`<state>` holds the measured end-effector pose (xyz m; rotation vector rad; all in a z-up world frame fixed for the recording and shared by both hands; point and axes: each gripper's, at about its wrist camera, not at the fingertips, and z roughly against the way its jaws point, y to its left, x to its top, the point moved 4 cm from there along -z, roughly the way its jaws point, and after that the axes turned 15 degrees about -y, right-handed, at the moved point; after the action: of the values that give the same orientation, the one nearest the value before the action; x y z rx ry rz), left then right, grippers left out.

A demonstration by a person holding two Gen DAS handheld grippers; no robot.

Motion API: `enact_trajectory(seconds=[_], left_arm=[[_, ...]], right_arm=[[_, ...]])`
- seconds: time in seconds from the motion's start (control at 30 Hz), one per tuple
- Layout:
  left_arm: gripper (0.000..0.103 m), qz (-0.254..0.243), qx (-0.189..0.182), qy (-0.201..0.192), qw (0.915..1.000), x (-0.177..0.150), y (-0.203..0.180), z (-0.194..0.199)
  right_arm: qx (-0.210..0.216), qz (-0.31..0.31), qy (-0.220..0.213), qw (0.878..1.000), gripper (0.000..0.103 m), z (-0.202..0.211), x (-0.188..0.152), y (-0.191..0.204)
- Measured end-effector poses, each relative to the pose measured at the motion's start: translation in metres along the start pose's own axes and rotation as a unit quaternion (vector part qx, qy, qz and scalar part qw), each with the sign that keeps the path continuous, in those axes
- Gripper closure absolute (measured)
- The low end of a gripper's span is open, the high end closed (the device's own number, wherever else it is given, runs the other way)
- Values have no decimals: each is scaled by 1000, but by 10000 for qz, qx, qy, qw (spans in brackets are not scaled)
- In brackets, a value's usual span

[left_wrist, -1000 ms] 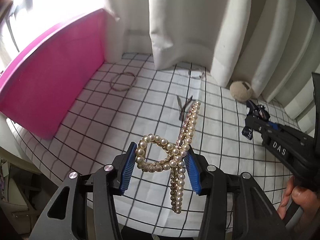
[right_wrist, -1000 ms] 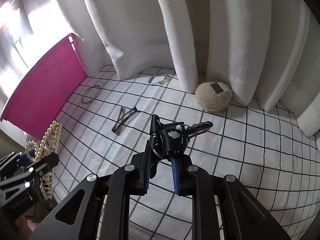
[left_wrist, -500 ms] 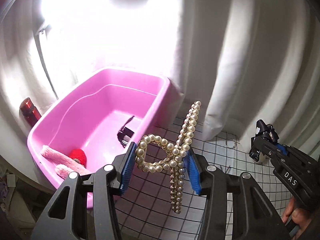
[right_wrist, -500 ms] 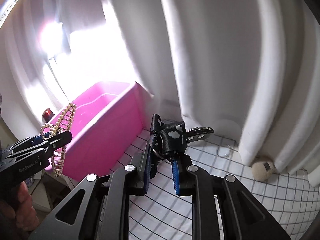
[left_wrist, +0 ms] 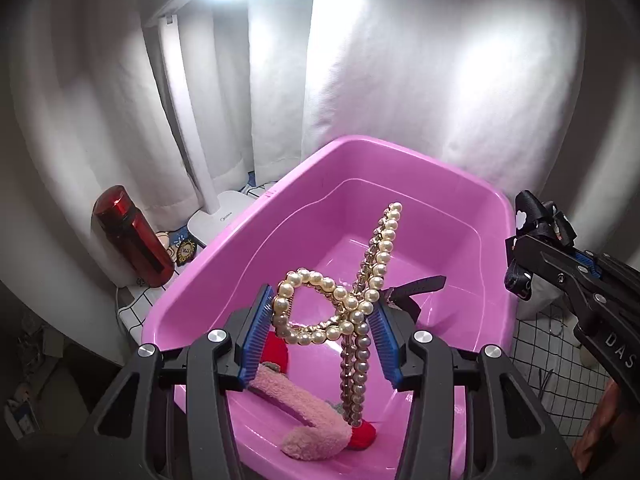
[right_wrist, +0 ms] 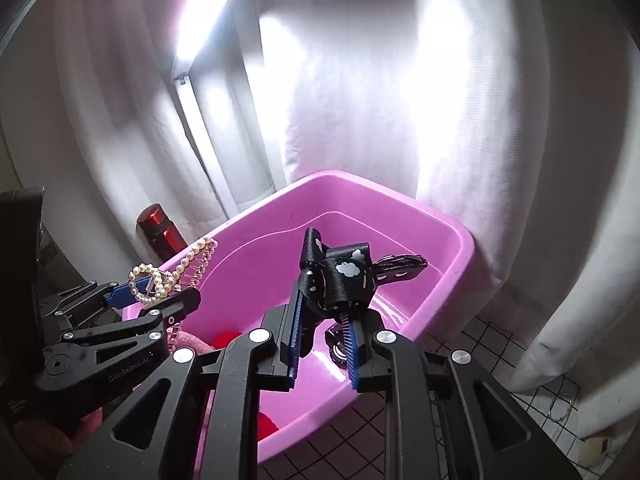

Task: Organize jewelry
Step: 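Carry pearl claw and bow clip into the pink tub and release them, then move both tools back over the table toward the bangle and pouch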

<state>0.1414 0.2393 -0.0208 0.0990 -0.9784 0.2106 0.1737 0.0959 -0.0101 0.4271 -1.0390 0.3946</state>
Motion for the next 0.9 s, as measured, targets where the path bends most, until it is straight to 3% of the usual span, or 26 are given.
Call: enact_trajectory(seconds=[0.43, 0.47, 0.53, 0.6, 0.63, 0.9], left_arm=[[56, 70, 192, 659, 9976, -24, 20, -44], [56, 72, 203, 684, 9974, -25, 22, -46], [53, 54, 304, 627, 9976, -23, 24, -45], [32, 66, 377, 567, 9977, -19, 28, -42], [18, 95, 424, 498, 9978, -17, 30, -40], [19, 173, 551, 370, 9976, -11, 42, -35]], right_arm=[[-8, 32, 1134, 9935, 84, -75, -23, 5], [-36, 19, 1168, 9931, 82, -75, -24, 5], [-187, 55, 1180, 9928, 59, -77, -24, 3], [-269, 44, 1113, 9934, 41, -78, -22, 2], [-310, 13, 1082, 9936, 40, -77, -20, 0], [-486, -164, 917, 9945, 40, -67, -11, -11]])
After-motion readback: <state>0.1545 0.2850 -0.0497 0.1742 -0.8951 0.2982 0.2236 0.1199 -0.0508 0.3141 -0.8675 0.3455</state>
